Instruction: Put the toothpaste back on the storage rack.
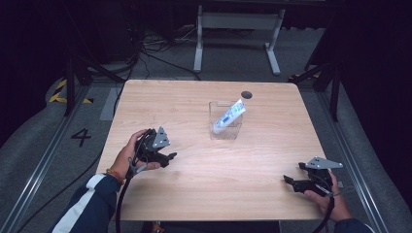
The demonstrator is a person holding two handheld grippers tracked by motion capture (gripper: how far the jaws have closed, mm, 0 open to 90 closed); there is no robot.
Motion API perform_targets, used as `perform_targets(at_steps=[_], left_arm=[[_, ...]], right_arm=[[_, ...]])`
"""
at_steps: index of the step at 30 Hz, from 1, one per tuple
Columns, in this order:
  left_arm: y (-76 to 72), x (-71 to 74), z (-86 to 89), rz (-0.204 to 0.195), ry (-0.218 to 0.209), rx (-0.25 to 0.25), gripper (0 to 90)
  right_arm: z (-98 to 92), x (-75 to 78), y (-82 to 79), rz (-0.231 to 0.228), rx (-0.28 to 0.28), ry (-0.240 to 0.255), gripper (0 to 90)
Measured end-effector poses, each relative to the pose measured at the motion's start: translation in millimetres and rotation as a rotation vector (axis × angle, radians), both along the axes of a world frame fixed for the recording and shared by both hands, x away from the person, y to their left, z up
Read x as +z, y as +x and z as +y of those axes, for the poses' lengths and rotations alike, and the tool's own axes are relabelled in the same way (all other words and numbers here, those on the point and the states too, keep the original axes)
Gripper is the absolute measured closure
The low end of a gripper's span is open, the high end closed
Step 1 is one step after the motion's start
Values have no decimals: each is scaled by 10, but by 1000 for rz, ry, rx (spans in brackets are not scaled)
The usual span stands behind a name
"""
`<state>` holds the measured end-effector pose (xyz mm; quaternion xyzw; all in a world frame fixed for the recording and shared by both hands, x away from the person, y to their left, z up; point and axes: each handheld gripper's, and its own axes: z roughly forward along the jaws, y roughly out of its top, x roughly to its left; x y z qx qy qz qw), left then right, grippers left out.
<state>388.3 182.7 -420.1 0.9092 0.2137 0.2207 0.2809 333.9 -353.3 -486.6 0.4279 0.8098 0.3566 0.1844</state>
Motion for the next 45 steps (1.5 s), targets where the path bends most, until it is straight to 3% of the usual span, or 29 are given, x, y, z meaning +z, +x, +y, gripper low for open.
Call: perform_targets(at_steps=[3,5,7,15,19,20,25,28,31,35,39,41,43,45], left_arm=[[-75,-72,85,-7,27,14,224],[-125,-122,151,4,23,27,222],[-177,-167,215,-4,54,29,219],[-365,-351,499,19,51,80,214],[-420,-386,639,30,17,97,208],[-435,-398,681,40,-8,105,207],[-497,-453,798,48,-35,95,202],[-538,-495,918,81,-120,118,201],[-574,-554,986,93,-142,130,194],[-602,-603,1097,113,-215,173,193],[-632,-616,1137,131,-236,183,209],[-647,-609,1158,134,-226,192,200],[-649,-611,1172,172,-245,226,199],[-642,-621,1161,173,-253,241,176]], right_arm=[[0,0,0,0,0,0,147],[0,0,0,0,0,0,147],[0,0,0,0,0,0,147],[0,0,0,0,0,0,147],[0,0,0,0,0,0,147],[0,0,0,0,0,0,147],[0,0,0,0,0,0,147],[1,-1,0,-1,-1,1,147],[0,0,-1,0,0,0,147],[-2,-1,-3,0,1,-2,147],[-3,-1,-4,-1,2,-2,147],[-3,-1,-4,-1,2,-2,146],[-3,-1,-4,-1,2,-2,147],[-4,-1,-4,-1,3,-2,146]])
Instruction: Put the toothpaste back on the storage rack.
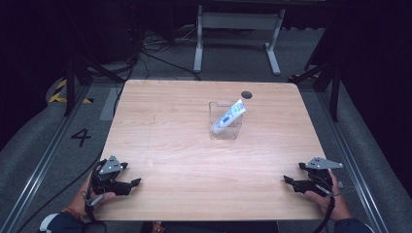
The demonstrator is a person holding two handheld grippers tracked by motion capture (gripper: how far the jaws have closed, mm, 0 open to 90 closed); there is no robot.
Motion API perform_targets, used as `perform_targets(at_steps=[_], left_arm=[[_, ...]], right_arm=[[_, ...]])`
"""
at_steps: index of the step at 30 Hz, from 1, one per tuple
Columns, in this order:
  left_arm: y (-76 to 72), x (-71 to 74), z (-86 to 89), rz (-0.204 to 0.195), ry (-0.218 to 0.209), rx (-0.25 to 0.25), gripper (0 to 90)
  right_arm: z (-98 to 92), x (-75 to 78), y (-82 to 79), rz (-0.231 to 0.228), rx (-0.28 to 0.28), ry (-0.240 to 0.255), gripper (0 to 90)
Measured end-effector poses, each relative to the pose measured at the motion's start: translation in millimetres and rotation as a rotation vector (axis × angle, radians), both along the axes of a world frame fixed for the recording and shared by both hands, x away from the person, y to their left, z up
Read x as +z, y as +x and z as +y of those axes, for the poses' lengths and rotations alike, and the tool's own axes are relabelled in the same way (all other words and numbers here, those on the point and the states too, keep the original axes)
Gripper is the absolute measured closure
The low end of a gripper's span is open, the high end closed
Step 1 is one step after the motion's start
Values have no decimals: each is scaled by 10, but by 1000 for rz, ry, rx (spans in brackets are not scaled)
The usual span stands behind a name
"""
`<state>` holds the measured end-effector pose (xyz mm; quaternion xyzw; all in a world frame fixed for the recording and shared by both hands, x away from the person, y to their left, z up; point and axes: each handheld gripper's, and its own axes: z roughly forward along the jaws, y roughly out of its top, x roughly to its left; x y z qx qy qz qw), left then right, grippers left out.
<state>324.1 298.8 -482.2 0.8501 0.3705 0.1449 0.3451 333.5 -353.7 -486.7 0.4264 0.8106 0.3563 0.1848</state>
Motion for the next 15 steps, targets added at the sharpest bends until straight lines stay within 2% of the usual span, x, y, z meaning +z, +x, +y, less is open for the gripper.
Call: perform_targets(at_steps=[6,8,15], left_arm=[[-4,-3,-15,3,-1,33,151],[2,2,-7,-10,14,30,150],[4,3,-7,-10,17,30,145]], right_arm=[[-1,0,1,0,1,0,147],[0,0,1,0,0,0,146],[-2,0,2,0,3,0,147]])
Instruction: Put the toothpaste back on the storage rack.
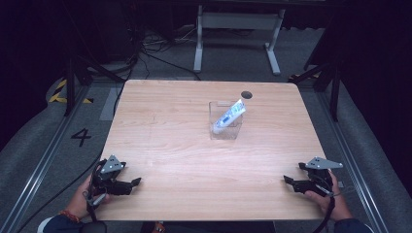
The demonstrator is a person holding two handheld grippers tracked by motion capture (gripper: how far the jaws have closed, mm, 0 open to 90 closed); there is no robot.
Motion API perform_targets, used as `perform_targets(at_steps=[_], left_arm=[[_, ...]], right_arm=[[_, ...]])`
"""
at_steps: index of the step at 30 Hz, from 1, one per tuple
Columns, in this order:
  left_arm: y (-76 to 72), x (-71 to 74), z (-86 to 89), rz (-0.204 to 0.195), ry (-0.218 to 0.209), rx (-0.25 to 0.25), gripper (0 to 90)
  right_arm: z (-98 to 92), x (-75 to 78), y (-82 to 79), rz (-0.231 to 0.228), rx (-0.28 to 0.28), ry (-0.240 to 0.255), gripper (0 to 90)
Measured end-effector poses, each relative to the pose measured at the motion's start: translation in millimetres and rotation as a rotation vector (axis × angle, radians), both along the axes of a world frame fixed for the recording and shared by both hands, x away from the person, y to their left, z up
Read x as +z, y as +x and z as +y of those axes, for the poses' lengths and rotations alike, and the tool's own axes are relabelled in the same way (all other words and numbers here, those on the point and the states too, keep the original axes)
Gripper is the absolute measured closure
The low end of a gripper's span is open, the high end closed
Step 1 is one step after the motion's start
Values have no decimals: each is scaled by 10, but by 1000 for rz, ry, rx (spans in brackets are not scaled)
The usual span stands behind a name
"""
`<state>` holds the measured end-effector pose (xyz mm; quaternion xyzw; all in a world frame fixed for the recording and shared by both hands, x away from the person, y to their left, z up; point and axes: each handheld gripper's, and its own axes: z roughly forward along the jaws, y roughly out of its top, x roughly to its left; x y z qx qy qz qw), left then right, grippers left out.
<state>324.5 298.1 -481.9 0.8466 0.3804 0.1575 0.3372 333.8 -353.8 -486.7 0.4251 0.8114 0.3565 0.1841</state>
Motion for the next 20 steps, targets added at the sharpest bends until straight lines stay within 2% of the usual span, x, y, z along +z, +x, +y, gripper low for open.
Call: perform_targets(at_steps=[20], left_arm=[[-1,-1,-4,2,-1,6,140]], right_arm=[[-2,0,4,0,4,1,146]])
